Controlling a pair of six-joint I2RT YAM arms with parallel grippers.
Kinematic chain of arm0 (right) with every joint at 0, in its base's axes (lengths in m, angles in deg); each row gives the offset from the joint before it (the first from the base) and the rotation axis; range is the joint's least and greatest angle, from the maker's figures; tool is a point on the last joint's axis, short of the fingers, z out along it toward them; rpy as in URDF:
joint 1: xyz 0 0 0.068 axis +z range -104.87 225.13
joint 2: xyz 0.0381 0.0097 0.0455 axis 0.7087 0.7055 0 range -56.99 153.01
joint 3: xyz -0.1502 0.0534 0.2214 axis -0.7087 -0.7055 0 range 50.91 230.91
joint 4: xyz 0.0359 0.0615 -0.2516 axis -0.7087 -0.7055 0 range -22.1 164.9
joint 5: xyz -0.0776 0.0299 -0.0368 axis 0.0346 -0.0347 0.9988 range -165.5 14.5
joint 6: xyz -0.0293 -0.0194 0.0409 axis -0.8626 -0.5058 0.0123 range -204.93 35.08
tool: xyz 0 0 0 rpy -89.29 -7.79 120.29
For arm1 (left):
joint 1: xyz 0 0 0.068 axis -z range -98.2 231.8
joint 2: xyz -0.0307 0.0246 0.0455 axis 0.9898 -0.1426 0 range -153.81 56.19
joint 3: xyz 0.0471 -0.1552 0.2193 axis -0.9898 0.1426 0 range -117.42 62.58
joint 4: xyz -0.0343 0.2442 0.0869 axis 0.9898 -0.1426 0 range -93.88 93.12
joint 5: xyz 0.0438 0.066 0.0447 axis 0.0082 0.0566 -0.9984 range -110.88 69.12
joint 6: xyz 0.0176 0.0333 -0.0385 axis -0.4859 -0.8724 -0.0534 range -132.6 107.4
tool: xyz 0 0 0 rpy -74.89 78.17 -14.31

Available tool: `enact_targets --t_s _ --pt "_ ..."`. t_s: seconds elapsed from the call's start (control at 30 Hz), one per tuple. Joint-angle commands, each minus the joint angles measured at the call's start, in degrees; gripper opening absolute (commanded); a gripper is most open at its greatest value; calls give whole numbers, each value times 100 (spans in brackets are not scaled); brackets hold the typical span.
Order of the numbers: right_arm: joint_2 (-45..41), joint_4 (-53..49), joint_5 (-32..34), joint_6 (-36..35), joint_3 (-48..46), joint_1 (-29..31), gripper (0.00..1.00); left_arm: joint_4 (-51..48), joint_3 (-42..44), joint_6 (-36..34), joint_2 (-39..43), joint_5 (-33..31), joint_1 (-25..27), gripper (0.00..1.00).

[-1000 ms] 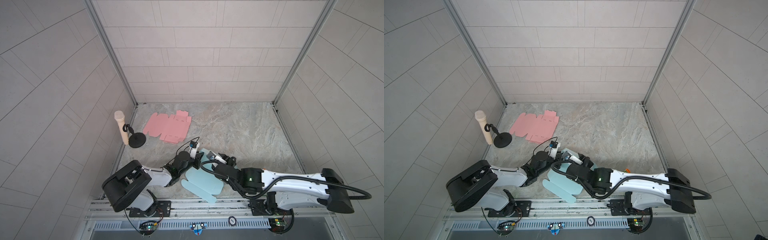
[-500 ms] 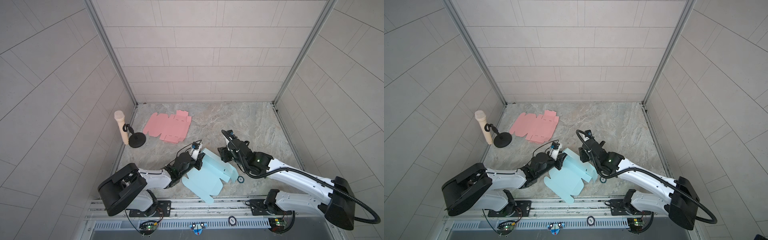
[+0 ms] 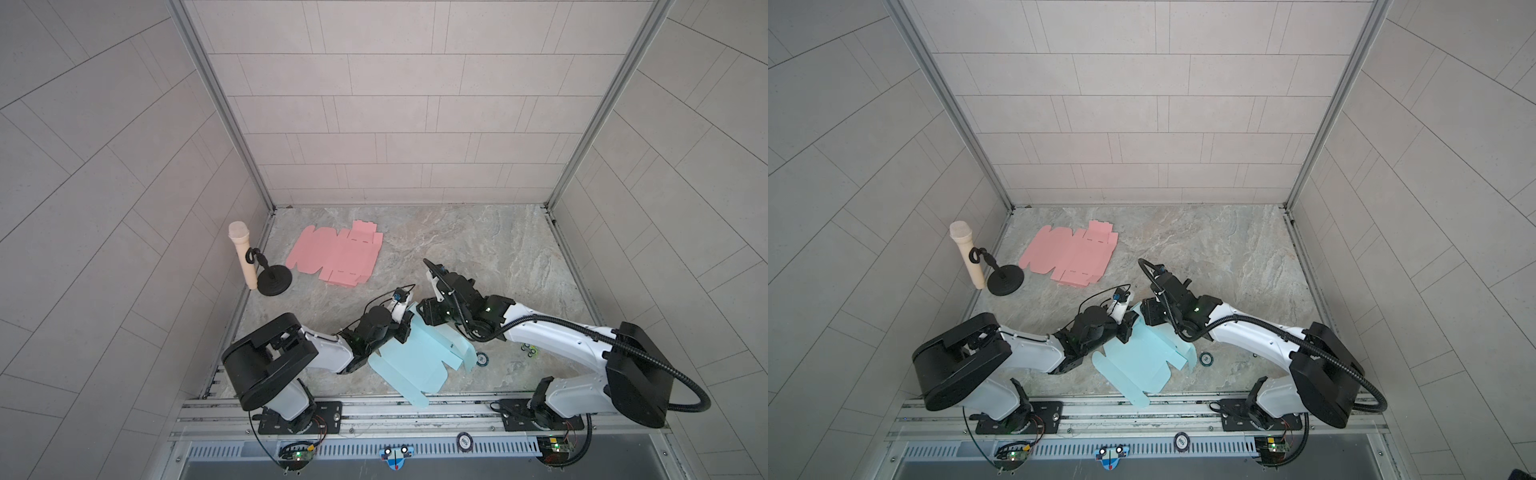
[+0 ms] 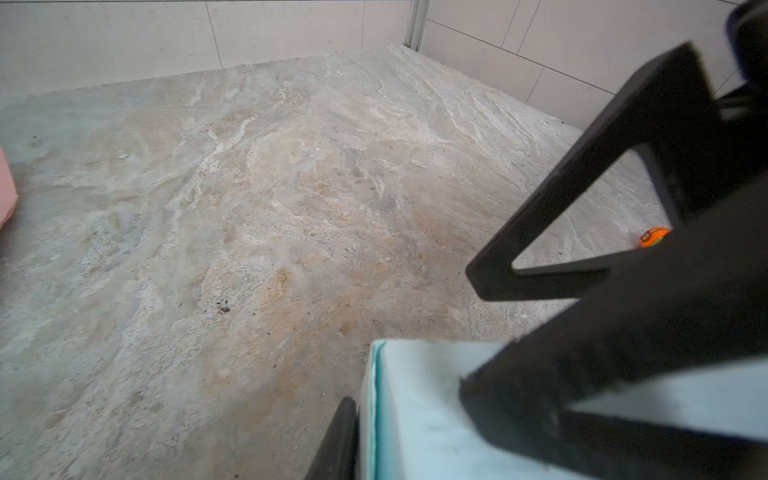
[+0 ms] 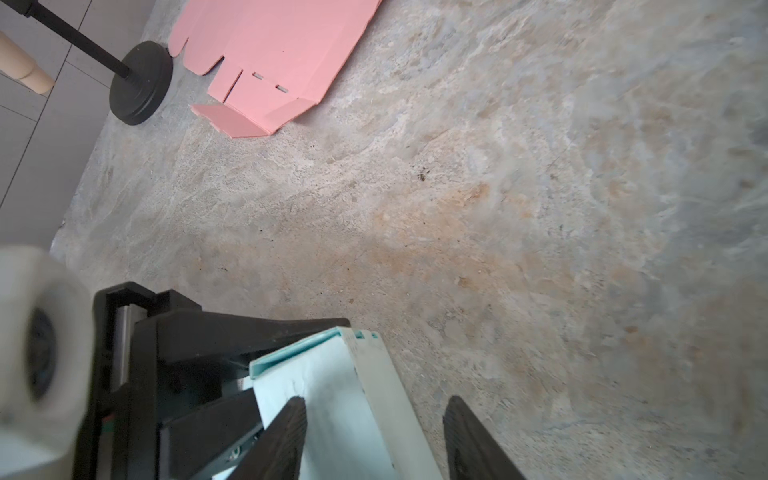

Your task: Fold the paper box

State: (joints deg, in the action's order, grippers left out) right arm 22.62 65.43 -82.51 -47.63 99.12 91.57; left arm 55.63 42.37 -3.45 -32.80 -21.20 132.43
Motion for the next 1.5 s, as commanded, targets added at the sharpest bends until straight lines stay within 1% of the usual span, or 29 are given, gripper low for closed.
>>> enact_targets --t_s 0.0,0.33,0.4,0.5,0.67,0.73,0.8,0.93,0.97,1.07,1.1,1.3,1.47 --pt "261 96 -365 164 169 6 54 521 92 18 -132 -80 26 19" --pt "362 264 -363 313 54 41 51 883 557 197 -285 -381 128 21" --pt "374 243 -354 333 62 65 50 952 587 218 -345 -399 128 20" --pt "358 210 -289 357 62 135 49 980 594 228 -357 -407 146 17" --pt "273 150 -184 448 25 213 49 936 535 172 -374 -475 204 16" --pt "217 128 -145 486 -1 234 48 999 535 188 -436 -495 205 17" --pt "152 171 -102 562 -72 252 48 1061 518 225 -457 -491 217 21" --pt "99 209 -82 653 -151 287 48 1004 436 228 -352 -487 211 23" --pt "90 231 -82 677 -167 296 48 968 398 219 -348 -487 214 21" --pt "61 247 -56 724 -184 323 47 1005 342 201 -458 -540 214 12" --pt "54 215 -48 734 -170 331 47 1043 333 201 -506 -544 212 11" --pt "-7 165 7 779 -222 360 47 1120 342 228 -709 -613 224 14" --pt "-42 154 71 805 -255 384 46 1320 377 263 -1023 -672 223 22"
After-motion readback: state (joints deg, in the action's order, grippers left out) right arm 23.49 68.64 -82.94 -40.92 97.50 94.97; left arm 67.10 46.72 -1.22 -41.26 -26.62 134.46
